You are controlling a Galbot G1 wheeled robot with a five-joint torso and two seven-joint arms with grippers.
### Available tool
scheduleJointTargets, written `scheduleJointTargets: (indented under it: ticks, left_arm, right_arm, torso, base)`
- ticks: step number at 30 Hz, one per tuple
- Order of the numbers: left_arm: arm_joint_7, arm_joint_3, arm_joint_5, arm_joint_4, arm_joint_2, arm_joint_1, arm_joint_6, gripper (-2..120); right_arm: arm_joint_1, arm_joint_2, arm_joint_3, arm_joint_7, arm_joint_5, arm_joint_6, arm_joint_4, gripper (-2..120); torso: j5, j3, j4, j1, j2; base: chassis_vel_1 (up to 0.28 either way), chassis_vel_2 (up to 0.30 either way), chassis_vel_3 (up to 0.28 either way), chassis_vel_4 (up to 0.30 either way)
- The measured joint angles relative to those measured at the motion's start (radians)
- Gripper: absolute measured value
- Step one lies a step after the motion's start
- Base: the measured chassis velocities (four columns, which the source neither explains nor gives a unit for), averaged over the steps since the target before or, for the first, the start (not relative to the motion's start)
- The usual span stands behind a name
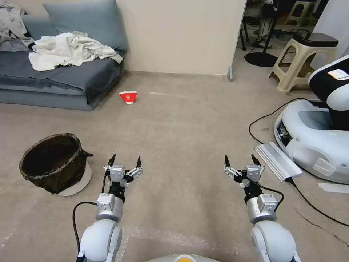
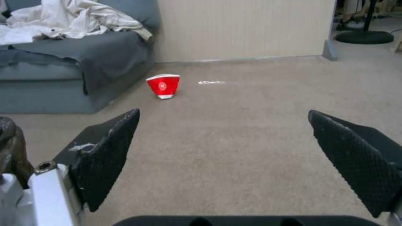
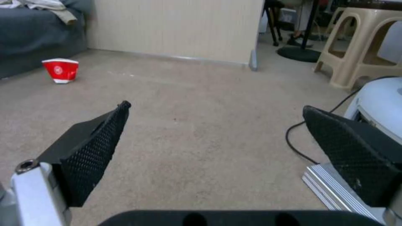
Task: Pick up the trash can from the floor.
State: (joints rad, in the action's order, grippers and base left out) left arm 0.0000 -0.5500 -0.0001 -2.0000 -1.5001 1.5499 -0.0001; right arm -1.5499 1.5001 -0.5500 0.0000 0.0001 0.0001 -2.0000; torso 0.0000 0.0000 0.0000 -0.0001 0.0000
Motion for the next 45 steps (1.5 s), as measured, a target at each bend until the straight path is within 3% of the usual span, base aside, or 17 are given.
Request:
scheduleJointTargets:
  ticks: [19, 24, 30, 31, 34, 40, 45]
  left_arm:
    - [0.000, -0.001, 0.000, -0.004, 0.000, 0.001, 0.001, 100]
    - [0.014, -0.028, -0.045, -0.108, -0.016, 0.037, 0.086, 100]
    - [0.041, -0.077, -0.128, -0.296, -0.046, 0.104, 0.243, 100]
    - [0.041, -0.077, -0.128, -0.296, -0.046, 0.104, 0.243, 100]
    - [0.066, -0.113, -0.185, -0.405, -0.060, 0.153, 0.310, 100]
    - [0.080, -0.132, -0.206, -0.415, -0.055, 0.178, 0.293, 100]
    - [0.082, -0.134, -0.204, -0.403, -0.052, 0.177, 0.283, 100]
  right_arm:
    - [0.000, 0.000, 0.000, 0.000, 0.000, 0.000, 0.000, 100]
    - [-0.013, 0.000, -0.011, 0.001, 0.015, -0.027, -0.036, 100]
    - [-0.073, 0.000, -0.063, 0.007, 0.088, -0.165, -0.216, 100]
    - [-0.073, 0.000, -0.063, 0.007, 0.088, -0.165, -0.216, 100]
    - [-0.111, 0.000, -0.096, 0.011, 0.135, -0.253, -0.328, 100]
    - [-0.166, 0.000, -0.144, 0.018, 0.202, -0.379, -0.493, 100]
    - [-0.171, 0.000, -0.148, 0.018, 0.208, -0.392, -0.506, 100]
  torso:
    - [-0.0001, 0.000, 0.0000, 0.000, 0.000]
    - [0.0003, 0.000, 0.0002, 0.000, 0.000]
    - [0.0000, 0.000, 0.0000, 0.000, 0.000]
    - [0.0000, 0.000, 0.0000, 0.000, 0.000]
    - [0.0002, 0.000, -0.0001, 0.000, 0.000]
    - [-0.0004, 0.000, -0.0003, 0.000, 0.000]
    - [0.0000, 0.000, 0.0000, 0.000, 0.000]
  base:
    - [0.000, 0.000, 0.000, 0.000]
    - [0.000, 0.000, 0.000, 0.000]
    - [0.000, 0.000, 0.000, 0.000]
    - [0.000, 0.000, 0.000, 0.000]
    - [0.000, 0.000, 0.000, 0.000]
    - [0.000, 0.000, 0.000, 0.000]
    - [0.000, 0.000, 0.000, 0.000]
